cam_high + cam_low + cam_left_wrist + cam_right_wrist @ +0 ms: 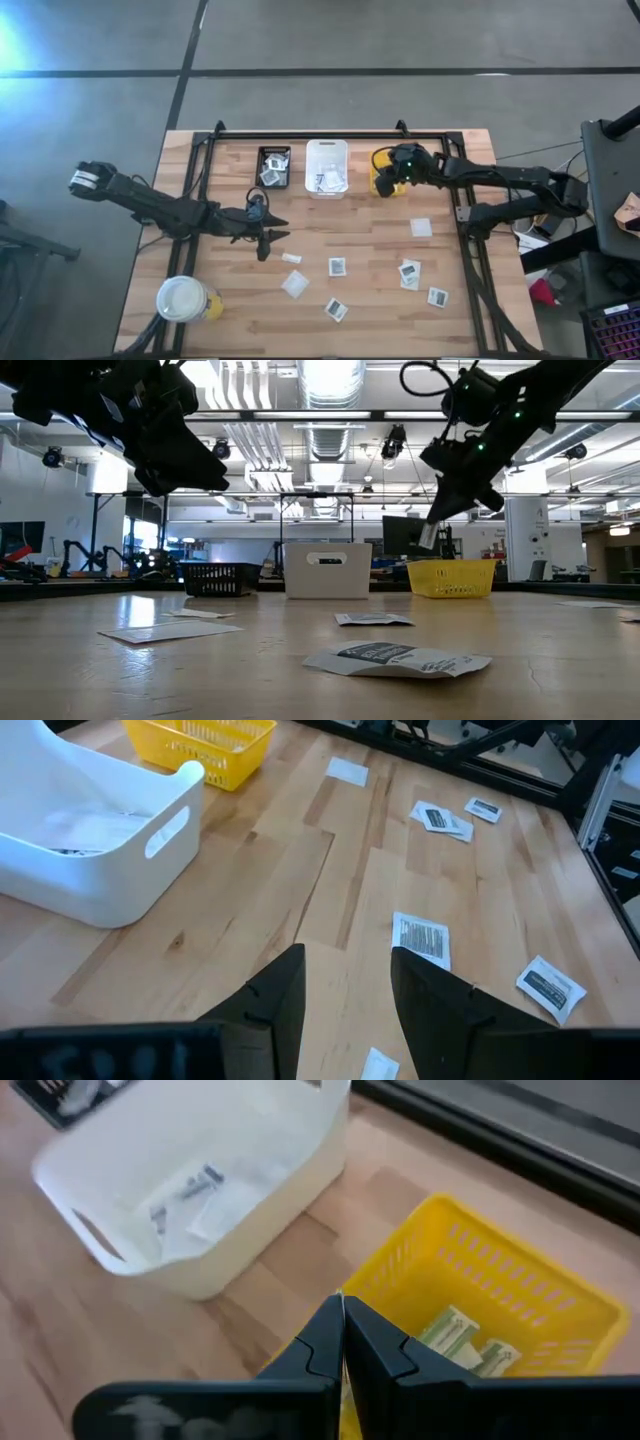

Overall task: Pick & Place First Aid Supplies
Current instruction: Put the green bandage into the yellow basket

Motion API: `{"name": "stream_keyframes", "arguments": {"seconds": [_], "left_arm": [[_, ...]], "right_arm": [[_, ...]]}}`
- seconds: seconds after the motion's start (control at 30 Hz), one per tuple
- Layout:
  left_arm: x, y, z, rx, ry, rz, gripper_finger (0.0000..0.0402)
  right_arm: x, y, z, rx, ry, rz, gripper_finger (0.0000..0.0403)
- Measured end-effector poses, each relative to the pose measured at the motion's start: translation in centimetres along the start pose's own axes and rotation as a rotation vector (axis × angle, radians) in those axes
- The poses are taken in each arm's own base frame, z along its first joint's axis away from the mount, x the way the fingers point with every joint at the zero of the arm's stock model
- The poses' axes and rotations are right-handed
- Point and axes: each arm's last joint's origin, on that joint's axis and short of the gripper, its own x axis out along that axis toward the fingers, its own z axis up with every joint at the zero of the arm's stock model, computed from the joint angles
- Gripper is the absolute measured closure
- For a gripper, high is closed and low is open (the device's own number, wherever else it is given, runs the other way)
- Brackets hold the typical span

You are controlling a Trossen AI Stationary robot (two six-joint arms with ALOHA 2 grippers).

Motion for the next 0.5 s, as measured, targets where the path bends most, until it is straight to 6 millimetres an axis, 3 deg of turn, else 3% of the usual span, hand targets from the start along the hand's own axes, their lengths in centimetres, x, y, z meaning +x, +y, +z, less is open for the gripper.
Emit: {"name": "stream_keyframes", "arguments": {"seconds": [0.33,0.5], "left_arm": [[0.0,0.0,0.0,-0.017,0.0,0.0,0.0259],[0.0,0.0,0.0,-0.017,0.001,0.0,0.0259]], "right_arm": [[2.9,-0.1,-1.4,-0.065,0.126,-0.061,0.0394],[3.4,-0.4,-2.1,-0.084,0.229,-0.105,0.0389]]}}
